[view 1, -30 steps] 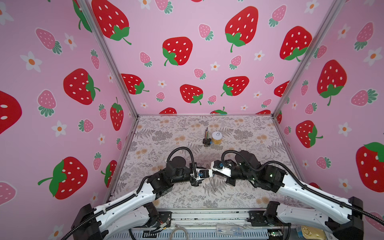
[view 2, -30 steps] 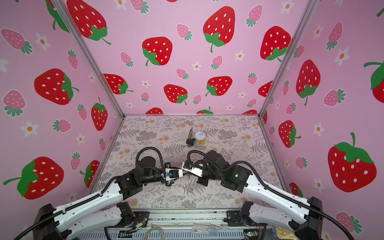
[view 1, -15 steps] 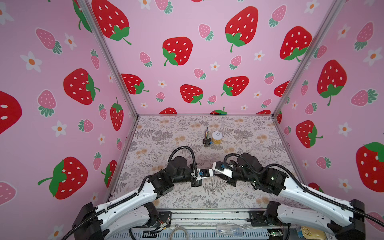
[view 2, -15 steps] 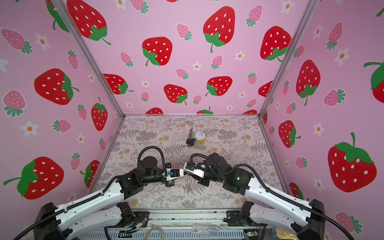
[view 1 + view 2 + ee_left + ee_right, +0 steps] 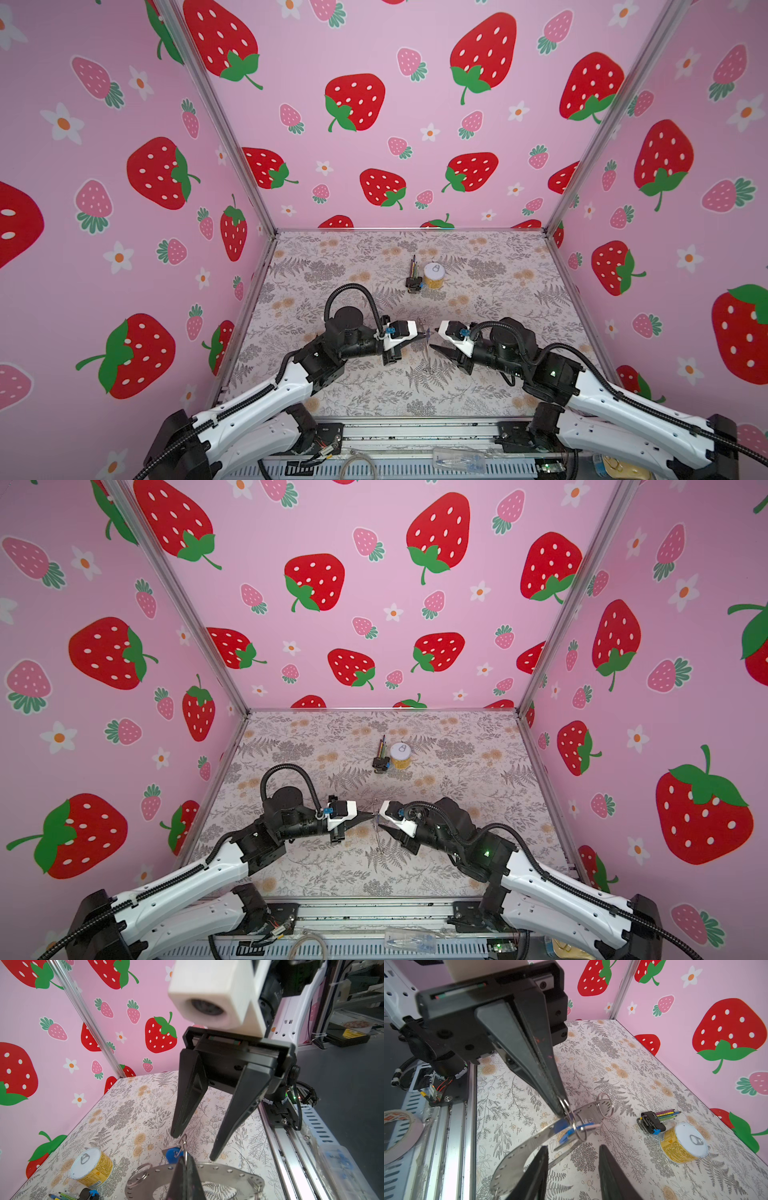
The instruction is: Put the keys on the keyring
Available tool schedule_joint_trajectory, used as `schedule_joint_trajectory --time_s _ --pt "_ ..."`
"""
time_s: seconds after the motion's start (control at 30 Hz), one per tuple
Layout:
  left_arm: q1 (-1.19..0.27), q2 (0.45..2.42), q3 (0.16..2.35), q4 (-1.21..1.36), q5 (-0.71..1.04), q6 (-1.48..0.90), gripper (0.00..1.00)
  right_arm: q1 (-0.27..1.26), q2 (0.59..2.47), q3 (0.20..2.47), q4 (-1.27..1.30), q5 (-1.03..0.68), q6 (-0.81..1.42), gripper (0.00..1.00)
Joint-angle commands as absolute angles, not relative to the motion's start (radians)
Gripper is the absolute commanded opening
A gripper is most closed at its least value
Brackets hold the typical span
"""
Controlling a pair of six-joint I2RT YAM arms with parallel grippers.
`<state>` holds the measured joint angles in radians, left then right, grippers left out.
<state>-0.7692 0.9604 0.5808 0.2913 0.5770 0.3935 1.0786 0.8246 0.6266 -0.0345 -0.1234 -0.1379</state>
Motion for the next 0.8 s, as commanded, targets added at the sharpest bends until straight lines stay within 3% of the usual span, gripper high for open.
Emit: schedule_joint_trajectory --time_s 0.0,0.3,0.63,0.77 --pt "-0.764 0.957 0.581 0.348 0.598 0.381 0.00 1.076 0.829 0.616 0.048 -0.156 -0.103 0.40" --pt "-0.762 0.957 0.581 0.356 0.588 0.372 0.00 1.076 0.858 0.602 0.126 -0.129 -0.061 0.36" --pt "-0.738 0.961 0.575 0.390 0.565 0.336 0.00 1.075 0.904 0.583 0.148 -0.104 -0.028 0.42" --pt "-0.735 0.956 0.574 0.396 0.567 0.331 0.00 1.076 0.904 0.577 0.165 -0.071 -0.008 0.38"
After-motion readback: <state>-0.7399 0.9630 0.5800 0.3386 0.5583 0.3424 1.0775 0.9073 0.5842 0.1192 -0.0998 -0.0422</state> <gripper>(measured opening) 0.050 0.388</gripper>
